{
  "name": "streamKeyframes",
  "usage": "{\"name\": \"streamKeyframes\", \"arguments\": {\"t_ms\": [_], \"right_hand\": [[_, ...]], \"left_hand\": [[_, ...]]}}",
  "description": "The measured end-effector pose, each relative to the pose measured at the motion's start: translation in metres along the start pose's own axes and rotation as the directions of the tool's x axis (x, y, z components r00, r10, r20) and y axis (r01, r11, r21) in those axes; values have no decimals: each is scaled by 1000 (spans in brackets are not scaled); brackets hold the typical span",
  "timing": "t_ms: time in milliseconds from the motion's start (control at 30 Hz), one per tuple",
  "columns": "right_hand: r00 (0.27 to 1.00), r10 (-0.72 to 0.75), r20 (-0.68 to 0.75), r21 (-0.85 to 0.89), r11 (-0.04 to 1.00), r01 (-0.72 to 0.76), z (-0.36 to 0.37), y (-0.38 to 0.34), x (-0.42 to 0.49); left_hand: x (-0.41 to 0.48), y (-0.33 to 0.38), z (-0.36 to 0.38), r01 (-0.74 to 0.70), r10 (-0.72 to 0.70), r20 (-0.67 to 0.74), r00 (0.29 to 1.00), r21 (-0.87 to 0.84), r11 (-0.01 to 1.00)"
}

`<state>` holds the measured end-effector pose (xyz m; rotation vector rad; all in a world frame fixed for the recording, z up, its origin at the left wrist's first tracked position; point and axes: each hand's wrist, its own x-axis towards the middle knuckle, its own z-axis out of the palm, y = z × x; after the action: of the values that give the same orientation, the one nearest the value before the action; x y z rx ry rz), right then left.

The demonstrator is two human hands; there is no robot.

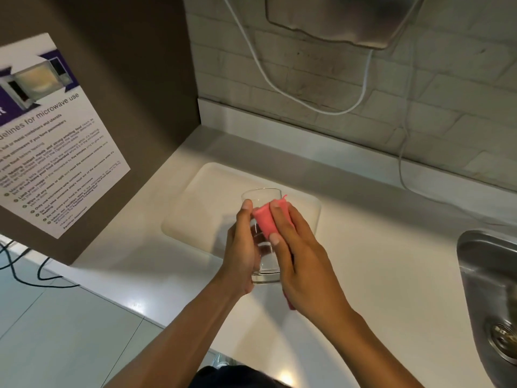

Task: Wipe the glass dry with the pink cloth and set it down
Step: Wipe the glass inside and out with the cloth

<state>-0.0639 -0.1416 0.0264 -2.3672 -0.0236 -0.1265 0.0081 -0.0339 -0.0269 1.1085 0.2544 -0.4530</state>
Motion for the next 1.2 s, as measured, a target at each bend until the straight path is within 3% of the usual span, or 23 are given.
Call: {"name": "streamKeyframes", "arguments": {"t_ms": [167,333,500,567,700,867,933,1033,1200], "right_hand": [[992,99,-79,34,995,-97,-9,-1,21],[998,-37,58,-118,992,43,-1,-9,0],[991,104,-87,139,986,-92,-8,-1,27],[992,62,-112,97,994,-51,-7,-6,28],[998,-54,16,-36,998,54,2,-5,8],[987,131,-94,147,982,-117,-12,-4,36],[991,64,-121,97,994,-52,-13,-10,36],[999,-32,-28,-19,999,31,-5,-8,21],[993,112,-47,98,989,-107,-8,0,32]], "left_hand": [[-5,-8,5,43,-43,0,999,49,998],[1,1,3,34,-35,-30,999,-16,999],[-4,-5,8,56,-56,-2,998,37,998],[-4,1,11,32,-31,-23,999,54,998],[2,15,4,7,-5,-71,997,34,999],[-3,14,11,50,-48,-30,998,85,995],[0,13,12,36,-35,-19,999,100,994],[4,16,9,31,-28,-37,999,81,996],[-1,12,10,76,-74,-28,997,56,996]]}}
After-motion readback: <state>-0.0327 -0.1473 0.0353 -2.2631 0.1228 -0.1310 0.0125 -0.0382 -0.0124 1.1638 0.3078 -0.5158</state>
